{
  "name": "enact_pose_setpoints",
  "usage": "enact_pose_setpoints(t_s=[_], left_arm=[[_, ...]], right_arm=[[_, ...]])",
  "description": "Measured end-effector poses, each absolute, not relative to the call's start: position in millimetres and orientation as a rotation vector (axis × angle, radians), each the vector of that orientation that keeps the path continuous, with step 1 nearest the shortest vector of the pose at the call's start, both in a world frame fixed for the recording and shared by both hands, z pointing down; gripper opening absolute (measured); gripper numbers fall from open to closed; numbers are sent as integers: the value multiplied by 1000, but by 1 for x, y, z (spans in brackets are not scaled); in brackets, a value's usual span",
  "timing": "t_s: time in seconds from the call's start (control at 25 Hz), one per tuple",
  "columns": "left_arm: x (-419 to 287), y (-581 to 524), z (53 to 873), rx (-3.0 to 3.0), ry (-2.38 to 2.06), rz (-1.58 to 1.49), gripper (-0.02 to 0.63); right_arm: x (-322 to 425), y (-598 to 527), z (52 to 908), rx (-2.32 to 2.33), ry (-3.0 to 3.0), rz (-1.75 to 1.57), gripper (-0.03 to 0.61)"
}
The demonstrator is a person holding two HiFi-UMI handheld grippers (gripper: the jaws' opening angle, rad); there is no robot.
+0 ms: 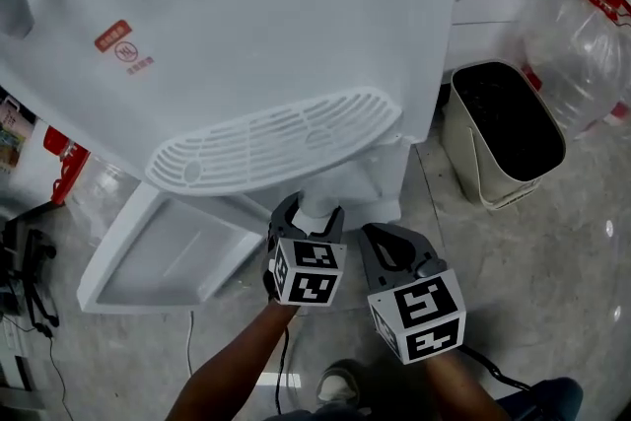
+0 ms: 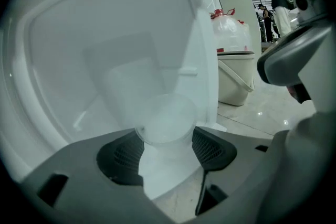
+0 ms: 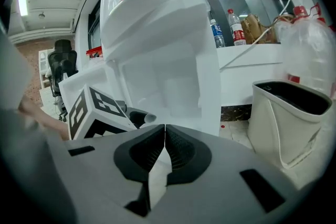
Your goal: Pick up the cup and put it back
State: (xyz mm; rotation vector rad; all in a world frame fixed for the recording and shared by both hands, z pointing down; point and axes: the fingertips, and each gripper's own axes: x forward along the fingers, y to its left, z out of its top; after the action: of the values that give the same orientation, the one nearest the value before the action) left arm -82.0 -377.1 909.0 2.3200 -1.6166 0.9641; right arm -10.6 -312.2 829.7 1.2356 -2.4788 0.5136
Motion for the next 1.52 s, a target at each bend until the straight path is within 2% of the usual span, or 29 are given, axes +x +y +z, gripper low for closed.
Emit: enact_pose_setpoints(t_s=[0.72, 1.52], left_arm=[[-91, -438, 953, 2334, -1611, 972, 291], [-102, -428, 968, 2261, -1566, 901, 305]], right_arm=[[-27, -338, 845, 1249, -2480, 574, 21], [-21, -329, 845, 1233, -2478, 606, 21]])
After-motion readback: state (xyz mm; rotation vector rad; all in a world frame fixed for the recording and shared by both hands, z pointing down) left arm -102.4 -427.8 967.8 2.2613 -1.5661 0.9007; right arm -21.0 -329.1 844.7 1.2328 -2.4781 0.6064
